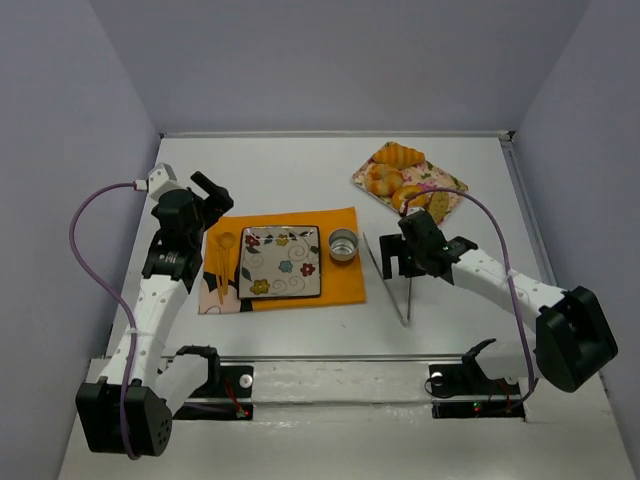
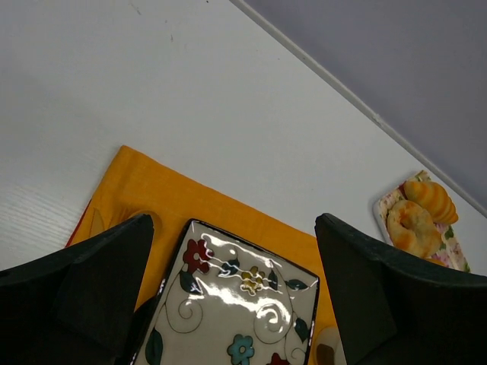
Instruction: Place the bread
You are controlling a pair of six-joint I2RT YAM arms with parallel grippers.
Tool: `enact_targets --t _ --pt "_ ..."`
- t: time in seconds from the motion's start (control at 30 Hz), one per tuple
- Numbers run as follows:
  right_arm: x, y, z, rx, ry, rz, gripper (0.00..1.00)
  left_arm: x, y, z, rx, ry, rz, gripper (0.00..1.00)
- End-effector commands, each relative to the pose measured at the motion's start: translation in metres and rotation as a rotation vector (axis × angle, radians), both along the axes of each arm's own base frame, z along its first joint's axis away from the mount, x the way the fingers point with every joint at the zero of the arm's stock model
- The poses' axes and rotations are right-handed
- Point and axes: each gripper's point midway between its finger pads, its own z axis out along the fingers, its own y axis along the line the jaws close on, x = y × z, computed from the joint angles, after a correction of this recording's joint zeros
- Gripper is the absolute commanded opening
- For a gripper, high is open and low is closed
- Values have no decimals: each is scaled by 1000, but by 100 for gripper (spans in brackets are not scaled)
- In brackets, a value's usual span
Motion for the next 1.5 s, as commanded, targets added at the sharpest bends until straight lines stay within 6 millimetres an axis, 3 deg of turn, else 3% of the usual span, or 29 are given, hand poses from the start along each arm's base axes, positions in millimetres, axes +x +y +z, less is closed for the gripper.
enact_targets --t 0.0,0.13,0.57,0.8,1.0,1.03,1.13,1.2,1.27,1.33,1.47 --pt "9 8 3 -66 12 3 100 5 6 24 7 -74 27 99" --pt "-1 12 -10 -84 79 -2 100 7 7 22 10 -66 28 99" --pt "-39 4 -26 -116 237 -60 100 12 5 19 8 -59 22 99" --pt "-29 14 -48 -142 277 -25 100 16 2 17 10 -49 4 99" --pt "-11 3 -66 -233 255 -149 99 15 3 18 11 -54 10 99" --pt "-10 3 -68 -234 254 -161 98 14 4 18 12 -55 11 99" --pt "-12 0 -70 -230 253 -198 80 13 5 19 13 -57 16 99" --pt "-16 0 -64 -213 251 -200 65 12 5 21 14 -63 15 99" --pt "-13 3 -42 -156 192 -202 55 10 5 22 11 -69 14 99" --pt "-10 2 -24 -123 139 -205 51 9 5 24 11 -74 14 99" --pt "7 4 43 -19 -54 -205 50 7 4 26 8 -84 8 99"
